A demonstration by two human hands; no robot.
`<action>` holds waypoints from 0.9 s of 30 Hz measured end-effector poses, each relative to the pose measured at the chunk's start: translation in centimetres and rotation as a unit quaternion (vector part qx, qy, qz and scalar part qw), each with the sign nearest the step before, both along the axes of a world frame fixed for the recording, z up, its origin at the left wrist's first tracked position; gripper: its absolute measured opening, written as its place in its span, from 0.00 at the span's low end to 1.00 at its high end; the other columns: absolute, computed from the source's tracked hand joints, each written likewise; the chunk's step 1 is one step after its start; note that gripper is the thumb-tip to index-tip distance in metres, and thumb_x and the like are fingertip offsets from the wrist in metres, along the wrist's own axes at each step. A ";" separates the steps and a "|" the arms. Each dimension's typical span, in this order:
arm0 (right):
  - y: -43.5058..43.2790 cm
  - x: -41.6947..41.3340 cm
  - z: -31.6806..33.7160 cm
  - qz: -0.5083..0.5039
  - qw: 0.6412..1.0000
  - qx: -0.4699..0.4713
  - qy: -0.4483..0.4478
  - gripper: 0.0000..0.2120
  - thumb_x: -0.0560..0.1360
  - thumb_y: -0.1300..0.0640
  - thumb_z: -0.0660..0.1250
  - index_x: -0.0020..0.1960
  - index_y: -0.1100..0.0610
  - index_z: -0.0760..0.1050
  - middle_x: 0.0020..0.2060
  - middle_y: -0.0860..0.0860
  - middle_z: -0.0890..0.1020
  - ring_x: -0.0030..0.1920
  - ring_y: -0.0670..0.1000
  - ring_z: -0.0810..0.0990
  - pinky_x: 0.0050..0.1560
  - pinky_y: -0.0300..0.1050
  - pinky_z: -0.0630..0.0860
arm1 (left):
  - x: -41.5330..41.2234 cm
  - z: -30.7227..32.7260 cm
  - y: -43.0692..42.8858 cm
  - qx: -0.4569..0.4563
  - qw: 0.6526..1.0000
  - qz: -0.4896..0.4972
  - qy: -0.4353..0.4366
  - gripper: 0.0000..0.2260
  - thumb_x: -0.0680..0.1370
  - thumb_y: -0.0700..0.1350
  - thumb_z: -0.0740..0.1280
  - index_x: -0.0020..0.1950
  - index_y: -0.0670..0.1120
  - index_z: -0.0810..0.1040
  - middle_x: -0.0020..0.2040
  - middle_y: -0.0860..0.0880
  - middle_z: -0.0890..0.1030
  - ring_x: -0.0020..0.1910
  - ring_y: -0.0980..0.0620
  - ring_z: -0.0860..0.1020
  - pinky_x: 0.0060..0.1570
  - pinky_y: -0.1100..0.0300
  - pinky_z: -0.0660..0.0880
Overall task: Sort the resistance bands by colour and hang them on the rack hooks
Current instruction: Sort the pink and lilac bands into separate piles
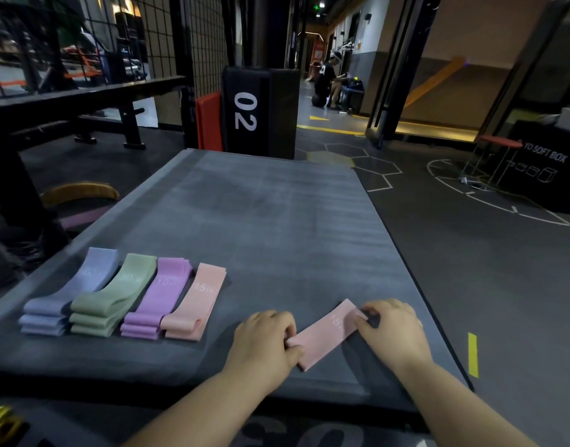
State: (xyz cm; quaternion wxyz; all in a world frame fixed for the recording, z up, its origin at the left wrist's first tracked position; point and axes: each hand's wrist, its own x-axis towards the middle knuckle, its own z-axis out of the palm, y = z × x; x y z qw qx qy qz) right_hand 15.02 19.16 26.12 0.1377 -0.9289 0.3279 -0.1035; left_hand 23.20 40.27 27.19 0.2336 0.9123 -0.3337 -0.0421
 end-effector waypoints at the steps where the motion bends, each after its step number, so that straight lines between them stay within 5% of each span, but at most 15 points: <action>1: 0.0 0.0 0.0 -0.012 1.000 0.004 0.007 0.13 0.74 0.42 0.63 0.54 0.45 0.80 0.53 0.47 0.80 0.57 0.53 0.74 0.55 0.46 0.71 | 0.0 0.1 0.0 0.004 1.000 0.012 0.009 0.10 0.74 0.57 0.67 0.50 0.54 0.73 0.50 0.57 0.76 0.55 0.53 0.73 0.52 0.59 0.69; 9: 0.4 0.0 0.3 -0.035 0.997 0.071 -0.007 0.07 0.74 0.45 0.67 0.39 0.44 0.73 0.44 0.42 0.77 0.51 0.50 0.76 0.52 0.49 0.75 | -0.2 0.3 -0.4 0.070 0.996 0.052 0.016 0.13 0.75 0.59 0.66 0.52 0.52 0.75 0.53 0.52 0.77 0.56 0.49 0.74 0.53 0.55 0.71; 18: 1.1 0.0 0.9 -0.048 0.977 0.182 -0.100 0.08 0.77 0.50 0.67 0.43 0.51 0.71 0.40 0.44 0.79 0.41 0.46 0.76 0.38 0.44 0.70 | -0.7 0.6 -0.5 0.051 0.998 0.040 0.019 0.08 0.77 0.54 0.64 0.50 0.50 0.72 0.52 0.51 0.75 0.52 0.48 0.75 0.49 0.55 0.70; 27: 3.1 1.8 2.0 -0.060 0.946 0.264 -0.177 0.06 0.75 0.53 0.68 0.44 0.53 0.73 0.41 0.48 0.81 0.41 0.48 0.78 0.39 0.42 0.70 | 0.3 1.9 1.5 -0.041 0.990 0.056 0.122 0.07 0.74 0.53 0.64 0.46 0.53 0.66 0.46 0.56 0.75 0.47 0.51 0.73 0.43 0.58 0.67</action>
